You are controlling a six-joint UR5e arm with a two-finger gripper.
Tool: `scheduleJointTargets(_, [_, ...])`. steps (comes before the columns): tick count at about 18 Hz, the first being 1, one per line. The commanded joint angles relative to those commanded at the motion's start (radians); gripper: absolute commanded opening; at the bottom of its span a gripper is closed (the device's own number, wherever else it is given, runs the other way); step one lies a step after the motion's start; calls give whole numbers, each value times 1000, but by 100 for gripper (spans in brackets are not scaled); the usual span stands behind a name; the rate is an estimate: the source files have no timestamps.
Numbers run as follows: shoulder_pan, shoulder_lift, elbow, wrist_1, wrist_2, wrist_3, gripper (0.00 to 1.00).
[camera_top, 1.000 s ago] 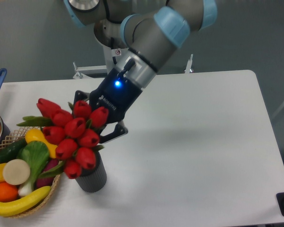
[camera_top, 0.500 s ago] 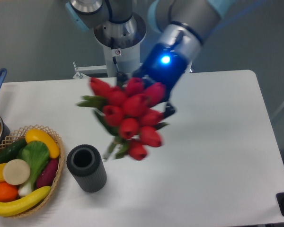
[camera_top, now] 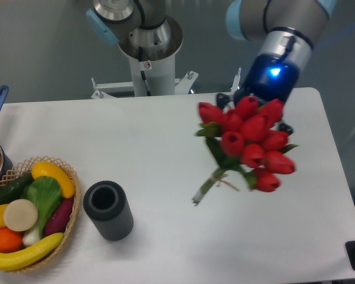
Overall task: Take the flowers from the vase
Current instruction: 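Carry the tulip bunch up and away from the vase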
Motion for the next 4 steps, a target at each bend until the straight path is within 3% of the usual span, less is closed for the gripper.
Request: scheduleJointTargets(4, [12, 0, -20, 0, 0, 5, 28])
